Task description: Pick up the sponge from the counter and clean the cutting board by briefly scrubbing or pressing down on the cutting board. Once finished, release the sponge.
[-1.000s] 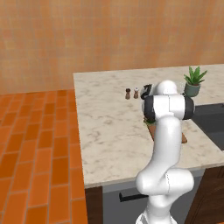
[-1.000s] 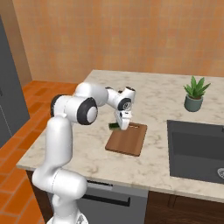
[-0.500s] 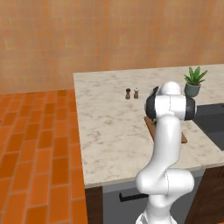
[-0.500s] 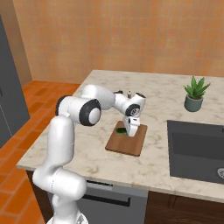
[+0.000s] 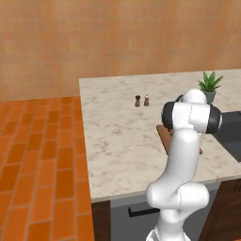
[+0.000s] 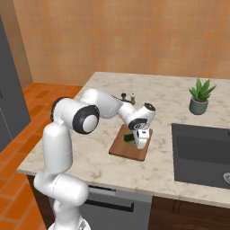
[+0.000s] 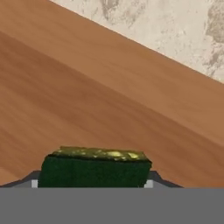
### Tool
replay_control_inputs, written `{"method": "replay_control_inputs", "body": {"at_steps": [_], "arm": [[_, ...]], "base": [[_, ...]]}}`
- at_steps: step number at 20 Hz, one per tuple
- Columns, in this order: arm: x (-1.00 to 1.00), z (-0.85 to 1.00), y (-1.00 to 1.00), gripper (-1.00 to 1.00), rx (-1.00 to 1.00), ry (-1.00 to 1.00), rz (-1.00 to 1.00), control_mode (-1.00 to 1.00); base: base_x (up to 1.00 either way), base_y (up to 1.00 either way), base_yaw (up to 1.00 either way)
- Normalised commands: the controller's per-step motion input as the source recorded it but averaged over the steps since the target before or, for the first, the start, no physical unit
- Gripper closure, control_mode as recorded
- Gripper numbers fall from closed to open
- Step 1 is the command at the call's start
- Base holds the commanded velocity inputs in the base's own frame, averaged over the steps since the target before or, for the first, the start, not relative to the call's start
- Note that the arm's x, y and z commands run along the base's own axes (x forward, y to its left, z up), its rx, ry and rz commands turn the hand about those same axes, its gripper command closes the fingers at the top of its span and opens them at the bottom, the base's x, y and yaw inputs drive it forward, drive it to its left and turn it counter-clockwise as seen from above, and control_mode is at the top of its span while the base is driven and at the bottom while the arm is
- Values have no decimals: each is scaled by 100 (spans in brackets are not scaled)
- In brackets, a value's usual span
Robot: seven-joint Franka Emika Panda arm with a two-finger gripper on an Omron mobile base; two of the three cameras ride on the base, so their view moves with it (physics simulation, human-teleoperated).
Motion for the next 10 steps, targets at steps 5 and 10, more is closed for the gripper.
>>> {"method": "replay_control_inputs", "body": {"at_steps": [5, 10], "arm": [[11, 9, -100, 100, 17, 7, -16, -100], [0, 30, -85, 100, 15, 2, -11, -100]], "base": [[0, 0, 0], [0, 0, 0]]}}
